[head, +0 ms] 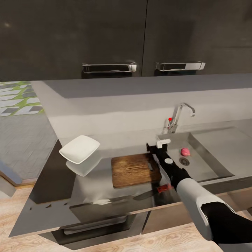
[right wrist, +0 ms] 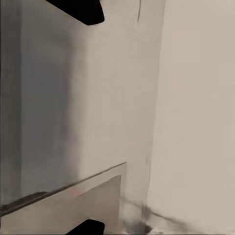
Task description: In the kitchen, take the Vidalia onion out of the sink, dice it on the chopping board with the paring knife, put the diced onion into the bowl on the countertop, then place both the paring knife and the chopping board into the sink.
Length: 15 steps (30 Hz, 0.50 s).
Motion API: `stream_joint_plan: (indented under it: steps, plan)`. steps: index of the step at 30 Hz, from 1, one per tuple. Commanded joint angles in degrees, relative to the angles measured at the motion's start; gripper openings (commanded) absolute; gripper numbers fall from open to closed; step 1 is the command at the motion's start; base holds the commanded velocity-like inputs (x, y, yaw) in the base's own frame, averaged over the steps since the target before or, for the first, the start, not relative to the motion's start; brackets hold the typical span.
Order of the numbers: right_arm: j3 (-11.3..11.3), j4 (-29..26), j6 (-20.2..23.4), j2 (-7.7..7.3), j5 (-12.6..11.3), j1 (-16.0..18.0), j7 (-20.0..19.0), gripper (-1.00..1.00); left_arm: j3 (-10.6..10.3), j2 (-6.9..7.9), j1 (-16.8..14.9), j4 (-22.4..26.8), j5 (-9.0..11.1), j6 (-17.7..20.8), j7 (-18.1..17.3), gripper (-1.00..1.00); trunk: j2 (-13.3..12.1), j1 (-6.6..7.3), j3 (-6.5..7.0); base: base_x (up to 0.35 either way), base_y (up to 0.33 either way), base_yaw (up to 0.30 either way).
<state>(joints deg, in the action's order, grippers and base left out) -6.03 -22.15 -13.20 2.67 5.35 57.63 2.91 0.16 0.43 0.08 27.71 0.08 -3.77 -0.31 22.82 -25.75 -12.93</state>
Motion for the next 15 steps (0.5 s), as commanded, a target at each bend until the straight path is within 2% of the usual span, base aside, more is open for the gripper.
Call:
stream_joint_plan:
  steps: [1, 2, 4, 6, 7, 9, 12, 14, 15]
  plan:
    - [-0.1, -3.8, 4.0, -0.01, 0.5, 0.0, 0.3, 1.0, 0.0, 0.01, 0.0, 0.1, 0.0, -0.1, 0.0, 1.0, 0.1, -0.03, -0.11, 0.0, 0.0, 0.0]
    - [-0.1, -5.6, 6.0, -0.02, 0.5, 0.0, 0.3, 1.0, 0.0, 0.01, 0.0, 0.1, 0.0, -0.1, 0.0, 1.0, 0.1, -0.03, -0.11, 0.0, 0.0, 0.0]
    - [-0.2, -12.8, 12.4, -0.03, 0.5, 0.0, 0.3, 1.0, 0.0, 0.01, 0.0, 0.1, 0.0, -0.1, 0.0, 1.0, 0.1, -0.03, -0.11, 0.0, 0.0, 0.0]
    - [-0.4, -20.5, 15.5, 0.01, 0.4, -0.6, 0.2, 1.0, 0.0, 0.01, 0.0, 0.1, 0.0, -0.1, 0.0, 1.0, 0.1, -0.03, -0.11, 0.0, 0.0, 0.0]
    - [-0.4, -22.5, 15.9, 0.02, 0.4, -1.2, 0.2, 1.0, 0.0, 0.01, 0.0, 0.1, 0.0, -0.1, 0.0, 1.0, 0.1, -0.03, -0.11, 0.0, 0.0, 0.0]
    - [-0.6, -31.3, 17.1, 0.02, 0.4, -6.0, 0.2, 1.0, 0.0, 0.01, 0.0, 0.1, 0.0, -0.1, 0.0, 1.0, 0.1, -0.03, -0.11, 0.0, 0.0, 0.0]
    - [-0.6, -41.2, 18.4, -0.01, 0.5, -12.2, 0.2, 1.0, 0.0, 0.01, 0.0, 0.1, 0.0, -0.1, 0.0, 1.0, 0.1, -0.03, -0.11, 0.0, 0.0, 0.0]
    - [-0.7, -50.6, 21.1, -0.15, 0.6, -18.9, 0.3, 1.0, 0.0, 0.01, 0.0, 0.1, 0.0, -0.1, 0.0, 1.0, 0.1, -0.03, -0.11, 0.0, 0.0, 0.0]
    - [-0.7, -52.9, 21.7, -0.21, 0.6, -20.6, 0.2, 1.0, 0.0, -0.01, 0.0, 0.1, 0.0, -0.1, 0.0, 1.0, 0.1, -0.03, -0.11, 0.0, 0.0, 0.0]
